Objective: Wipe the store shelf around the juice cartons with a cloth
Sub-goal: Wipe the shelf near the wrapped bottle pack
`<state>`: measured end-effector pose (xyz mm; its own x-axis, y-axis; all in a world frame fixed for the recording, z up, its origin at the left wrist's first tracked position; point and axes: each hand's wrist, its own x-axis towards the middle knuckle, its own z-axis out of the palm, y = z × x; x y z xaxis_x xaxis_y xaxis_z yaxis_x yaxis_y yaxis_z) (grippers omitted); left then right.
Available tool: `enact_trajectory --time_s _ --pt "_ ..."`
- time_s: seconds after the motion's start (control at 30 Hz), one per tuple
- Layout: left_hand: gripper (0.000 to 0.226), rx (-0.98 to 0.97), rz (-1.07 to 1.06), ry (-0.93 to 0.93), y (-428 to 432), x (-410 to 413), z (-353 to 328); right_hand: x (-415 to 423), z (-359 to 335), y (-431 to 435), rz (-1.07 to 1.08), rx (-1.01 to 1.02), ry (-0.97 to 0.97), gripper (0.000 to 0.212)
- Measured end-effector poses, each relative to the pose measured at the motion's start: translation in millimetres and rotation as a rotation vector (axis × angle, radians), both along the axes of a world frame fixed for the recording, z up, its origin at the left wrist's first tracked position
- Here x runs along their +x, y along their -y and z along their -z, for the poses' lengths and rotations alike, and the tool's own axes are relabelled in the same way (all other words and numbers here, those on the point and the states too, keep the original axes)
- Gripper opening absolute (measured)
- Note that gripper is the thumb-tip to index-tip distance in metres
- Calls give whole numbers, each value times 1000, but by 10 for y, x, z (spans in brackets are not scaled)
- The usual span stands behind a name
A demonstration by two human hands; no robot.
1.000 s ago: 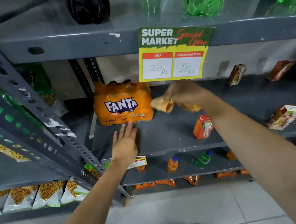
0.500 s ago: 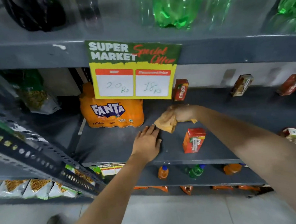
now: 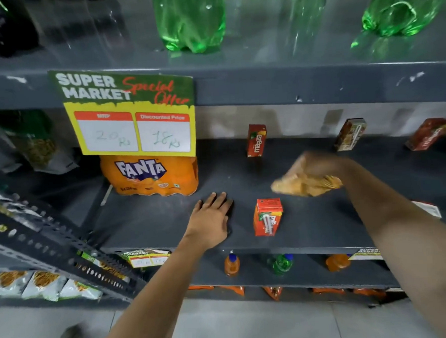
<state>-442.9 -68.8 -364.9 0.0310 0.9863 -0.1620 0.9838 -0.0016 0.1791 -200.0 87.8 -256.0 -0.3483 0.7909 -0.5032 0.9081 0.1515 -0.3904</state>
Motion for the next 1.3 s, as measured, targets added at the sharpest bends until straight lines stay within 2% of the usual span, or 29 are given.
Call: enact_trajectory --time_s 0.1,0.17,0.3,0.43,0.53,0.67,0.77,0.87,0.93,1.03,1.07,1.17,1.3 --pt "56 -22 6 -4 -1 -10 -9 -244 72 -469 148 235 -102 18" --pt "56 -23 10 0 8 -16 -4 -297 220 -741 172 278 -88 22" --pt "56 -32 -2 -9 18 1 22 -293 517 -654 15 368 209 38" --pt "55 4 -30 -8 40 45 81 -181 720 -185 6 431 201 37" --pt "54 51 -41 0 71 60 111 59 854 357 77 407 149 49" --pt "56 65 -49 6 84 70 121 361 803 1234 -7 370 199 64" --pt "57 20 -67 8 72 102 89 521 599 1708 -83 319 131 66" --pt "54 -48 -116 121 -76 166 -189 625 384 1659 -78 162 103 46" --pt "51 -40 -134 232 -254 250 -543 652 262 1372 -57 193 146 31" --pt "45 24 -95 322 -506 463 -1064 585 216 816 52 480 142 36" --pt "44 50 -84 345 -559 546 -1166 528 234 696 82 503 118 37" --pt "42 77 -46 323 -643 812 -1251 389 403 635 123 370 170 37" --pt "44 -102 58 175 -789 1186 -1110 596 645 1068 105 362 167 48"
